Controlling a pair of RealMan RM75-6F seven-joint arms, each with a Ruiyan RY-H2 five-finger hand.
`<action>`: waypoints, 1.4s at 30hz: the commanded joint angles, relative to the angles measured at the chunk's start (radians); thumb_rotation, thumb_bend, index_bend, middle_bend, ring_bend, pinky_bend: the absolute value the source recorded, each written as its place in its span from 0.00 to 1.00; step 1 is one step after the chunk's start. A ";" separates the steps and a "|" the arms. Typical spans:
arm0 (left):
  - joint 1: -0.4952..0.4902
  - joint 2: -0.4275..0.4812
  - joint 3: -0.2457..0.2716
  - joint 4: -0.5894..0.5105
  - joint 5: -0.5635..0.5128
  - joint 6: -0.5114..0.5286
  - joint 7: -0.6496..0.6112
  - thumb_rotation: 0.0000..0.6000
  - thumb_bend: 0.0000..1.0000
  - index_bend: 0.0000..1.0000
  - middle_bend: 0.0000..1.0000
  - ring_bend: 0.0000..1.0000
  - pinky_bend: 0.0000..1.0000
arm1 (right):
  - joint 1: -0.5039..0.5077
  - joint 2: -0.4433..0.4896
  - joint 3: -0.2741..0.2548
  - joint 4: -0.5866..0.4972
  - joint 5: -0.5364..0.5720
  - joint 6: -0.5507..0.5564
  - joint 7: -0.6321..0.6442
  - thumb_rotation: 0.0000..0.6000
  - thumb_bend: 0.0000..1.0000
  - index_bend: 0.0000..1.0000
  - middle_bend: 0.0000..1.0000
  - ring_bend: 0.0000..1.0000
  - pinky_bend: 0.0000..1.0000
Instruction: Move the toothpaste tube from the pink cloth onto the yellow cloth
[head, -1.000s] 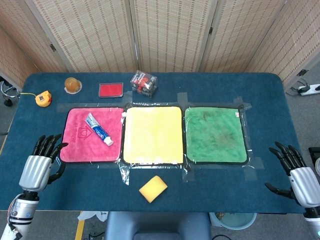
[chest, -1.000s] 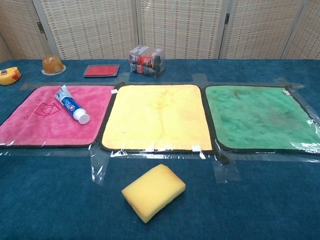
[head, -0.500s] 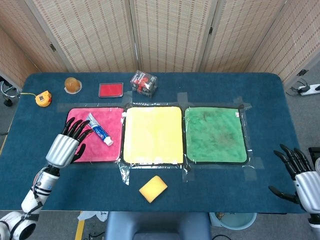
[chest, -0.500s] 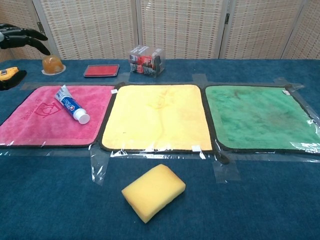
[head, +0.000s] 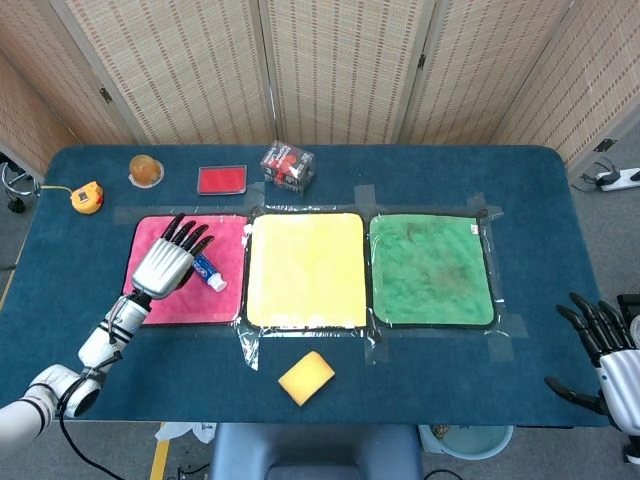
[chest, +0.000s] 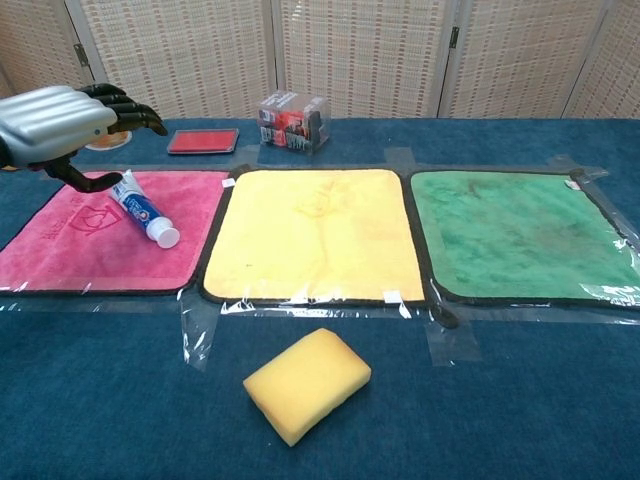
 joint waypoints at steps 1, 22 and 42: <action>-0.025 -0.031 0.001 0.045 -0.042 -0.047 0.037 1.00 0.43 0.14 0.12 0.09 0.05 | -0.002 0.001 0.000 -0.001 0.001 0.000 -0.001 1.00 0.15 0.10 0.06 0.08 0.00; -0.109 -0.212 -0.027 0.369 -0.264 -0.270 0.216 1.00 0.37 0.02 0.04 0.02 0.00 | -0.014 0.010 0.002 -0.017 0.011 -0.007 -0.021 1.00 0.15 0.10 0.06 0.08 0.00; -0.171 -0.298 -0.001 0.452 -0.276 -0.295 0.270 1.00 0.37 0.00 0.03 0.00 0.00 | -0.024 0.013 0.006 -0.029 0.010 -0.001 -0.035 1.00 0.15 0.10 0.06 0.08 0.00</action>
